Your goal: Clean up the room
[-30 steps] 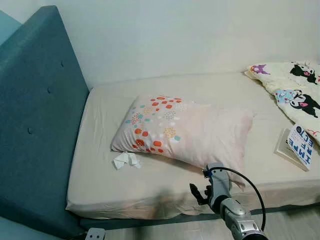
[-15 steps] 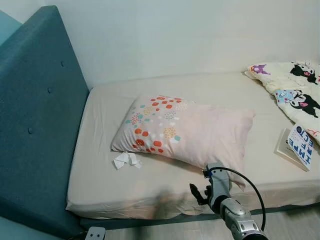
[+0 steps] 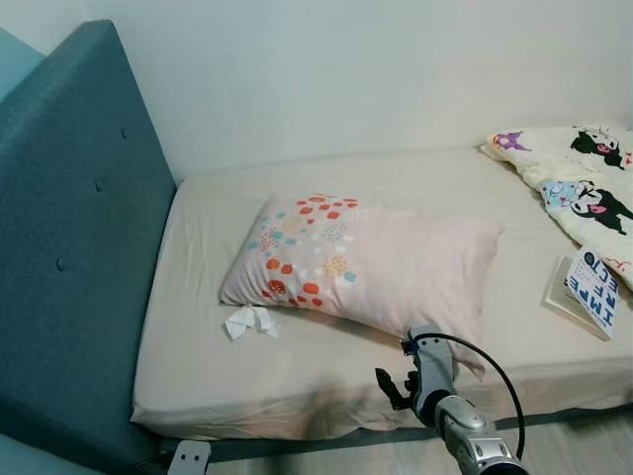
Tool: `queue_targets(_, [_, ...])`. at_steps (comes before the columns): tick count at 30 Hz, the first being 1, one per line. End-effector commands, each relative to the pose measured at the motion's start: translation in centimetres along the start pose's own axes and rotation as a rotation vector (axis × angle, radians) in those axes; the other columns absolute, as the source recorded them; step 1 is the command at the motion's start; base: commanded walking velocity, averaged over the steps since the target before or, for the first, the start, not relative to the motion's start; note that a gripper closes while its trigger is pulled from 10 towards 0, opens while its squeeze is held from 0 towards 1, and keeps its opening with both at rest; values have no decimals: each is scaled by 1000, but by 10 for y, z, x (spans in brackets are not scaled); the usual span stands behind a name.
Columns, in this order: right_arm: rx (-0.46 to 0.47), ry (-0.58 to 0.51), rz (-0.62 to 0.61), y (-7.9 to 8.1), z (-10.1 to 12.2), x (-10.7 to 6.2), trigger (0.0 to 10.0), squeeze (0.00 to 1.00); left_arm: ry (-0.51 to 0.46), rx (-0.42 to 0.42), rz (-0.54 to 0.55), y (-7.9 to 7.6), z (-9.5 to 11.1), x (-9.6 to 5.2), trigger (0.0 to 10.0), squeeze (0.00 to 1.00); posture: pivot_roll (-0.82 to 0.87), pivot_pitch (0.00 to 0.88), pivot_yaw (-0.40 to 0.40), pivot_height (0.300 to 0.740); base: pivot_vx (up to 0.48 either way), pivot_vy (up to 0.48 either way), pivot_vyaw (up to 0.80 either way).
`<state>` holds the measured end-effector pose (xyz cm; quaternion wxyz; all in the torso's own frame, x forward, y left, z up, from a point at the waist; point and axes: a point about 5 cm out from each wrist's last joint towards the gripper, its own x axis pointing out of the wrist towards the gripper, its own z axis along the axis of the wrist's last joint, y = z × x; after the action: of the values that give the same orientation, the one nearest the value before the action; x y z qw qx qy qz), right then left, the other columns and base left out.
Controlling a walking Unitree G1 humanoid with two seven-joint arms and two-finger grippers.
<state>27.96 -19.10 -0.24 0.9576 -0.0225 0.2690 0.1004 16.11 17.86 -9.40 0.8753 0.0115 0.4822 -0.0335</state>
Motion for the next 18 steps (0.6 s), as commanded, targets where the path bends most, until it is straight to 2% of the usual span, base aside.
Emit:
queue_targets(1, [-8,10,5,3,-3,1,10000,0,40,-6,0,0,-9,-1,10000,0,-123,75,7,740,0,0,0])
queue_targets(18, [-18,28,-2,3,-7,1,10000,0,53,2,2,1,-10,-1,10000,0,-125,61,8,740,0,0,0])
